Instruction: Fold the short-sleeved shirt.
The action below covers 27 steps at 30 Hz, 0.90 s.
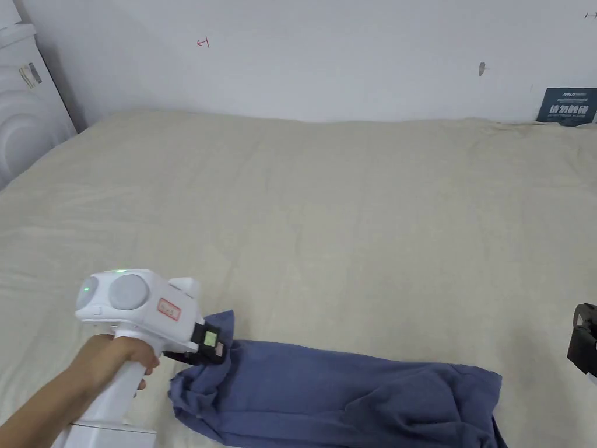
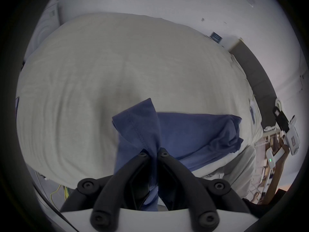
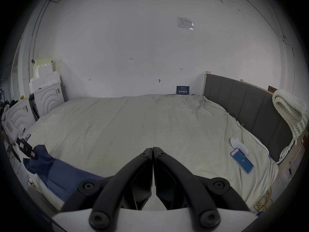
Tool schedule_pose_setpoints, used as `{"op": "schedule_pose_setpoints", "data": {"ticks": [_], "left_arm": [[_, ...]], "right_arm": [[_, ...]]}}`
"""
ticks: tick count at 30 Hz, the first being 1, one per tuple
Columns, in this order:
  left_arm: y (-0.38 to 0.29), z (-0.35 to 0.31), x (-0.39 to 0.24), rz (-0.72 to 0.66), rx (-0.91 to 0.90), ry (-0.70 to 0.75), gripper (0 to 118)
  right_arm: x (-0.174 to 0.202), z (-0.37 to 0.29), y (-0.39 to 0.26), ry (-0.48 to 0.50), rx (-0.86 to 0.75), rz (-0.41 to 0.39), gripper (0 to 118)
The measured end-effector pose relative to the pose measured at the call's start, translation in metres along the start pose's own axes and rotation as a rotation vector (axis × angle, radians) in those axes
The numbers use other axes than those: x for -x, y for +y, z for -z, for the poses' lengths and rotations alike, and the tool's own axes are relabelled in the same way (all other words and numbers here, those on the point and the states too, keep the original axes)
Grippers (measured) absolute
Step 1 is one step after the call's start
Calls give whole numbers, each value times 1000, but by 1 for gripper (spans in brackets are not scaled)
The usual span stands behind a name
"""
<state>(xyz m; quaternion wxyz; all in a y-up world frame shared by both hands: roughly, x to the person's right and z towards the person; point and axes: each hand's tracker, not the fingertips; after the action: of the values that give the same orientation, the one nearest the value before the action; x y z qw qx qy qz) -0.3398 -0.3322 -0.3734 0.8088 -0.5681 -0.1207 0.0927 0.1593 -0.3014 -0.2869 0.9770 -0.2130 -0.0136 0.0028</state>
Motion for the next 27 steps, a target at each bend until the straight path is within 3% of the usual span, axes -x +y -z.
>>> {"op": "schedule_pose_setpoints", "data": {"ticks": [16, 17, 19, 20, 21, 22, 23, 27], "left_arm": [[6, 104, -85, 65, 122, -38, 6], [6, 107, -86, 64, 121, -31, 10], [5, 108, -89, 55, 114, -31, 35], [4, 107, -89, 52, 109, -40, 55], [3, 104, -91, 58, 97, -39, 82], [1, 101, -95, 75, 80, -35, 102], [-1, 98, -98, 93, 69, -32, 114], [-4, 71, -96, 125, -36, -28, 118]], "right_arm": [[-20, -7, -7, -38, 17, 10, 1], [-20, -8, -7, -39, 18, 10, 1], [-21, -9, -8, -41, 18, 11, 1], [-21, -9, -8, -41, 18, 11, 1], [-22, -10, -8, -42, 18, 12, 1], [-22, -10, -8, -42, 19, 13, 1], [-23, -10, -8, -42, 19, 13, 1], [-23, -10, -8, -43, 18, 16, 1]]}}
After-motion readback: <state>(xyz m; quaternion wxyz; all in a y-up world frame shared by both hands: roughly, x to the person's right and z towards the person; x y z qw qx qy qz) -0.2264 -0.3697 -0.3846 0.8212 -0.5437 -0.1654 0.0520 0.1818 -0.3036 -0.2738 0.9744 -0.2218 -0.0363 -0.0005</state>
